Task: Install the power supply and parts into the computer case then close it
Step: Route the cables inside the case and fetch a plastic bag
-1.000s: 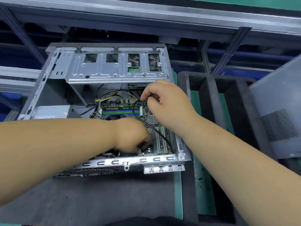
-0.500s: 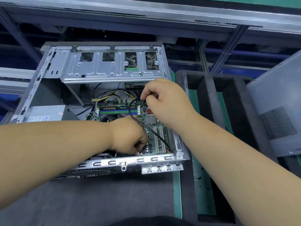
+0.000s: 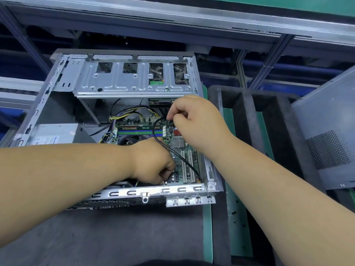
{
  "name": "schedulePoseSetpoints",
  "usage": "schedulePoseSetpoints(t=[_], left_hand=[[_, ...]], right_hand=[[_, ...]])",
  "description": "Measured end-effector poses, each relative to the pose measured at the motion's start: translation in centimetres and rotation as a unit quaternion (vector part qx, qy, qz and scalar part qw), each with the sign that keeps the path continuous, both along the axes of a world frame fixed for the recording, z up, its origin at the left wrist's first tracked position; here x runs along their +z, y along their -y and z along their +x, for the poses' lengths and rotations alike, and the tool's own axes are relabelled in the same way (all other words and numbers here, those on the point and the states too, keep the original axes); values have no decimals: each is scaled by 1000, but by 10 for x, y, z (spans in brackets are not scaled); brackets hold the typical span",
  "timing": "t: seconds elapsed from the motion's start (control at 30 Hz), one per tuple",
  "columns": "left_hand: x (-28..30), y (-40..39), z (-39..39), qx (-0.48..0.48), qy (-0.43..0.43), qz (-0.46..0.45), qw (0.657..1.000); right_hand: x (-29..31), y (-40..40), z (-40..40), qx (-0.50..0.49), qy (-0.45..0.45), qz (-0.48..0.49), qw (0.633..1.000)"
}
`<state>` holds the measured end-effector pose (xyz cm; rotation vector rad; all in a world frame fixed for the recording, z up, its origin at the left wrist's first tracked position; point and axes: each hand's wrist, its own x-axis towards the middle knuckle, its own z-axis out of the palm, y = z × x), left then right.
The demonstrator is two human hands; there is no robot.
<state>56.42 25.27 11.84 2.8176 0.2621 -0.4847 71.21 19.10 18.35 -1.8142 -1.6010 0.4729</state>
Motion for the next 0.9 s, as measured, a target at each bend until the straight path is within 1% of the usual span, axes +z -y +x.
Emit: schedulePoseSetpoints(t=[0.33,0.67,0.9], left_hand=[[0,1,5,-18,-30,-2,999],[-4,1,7,-44,-67,44,996],[-4,2,7,-31,-60,48,997]], right_hand=[[1,0,-1,4,5,-5,1000],[2,0,0,8,9,-10,1000],[2,1,0,9,9,-16,1000]])
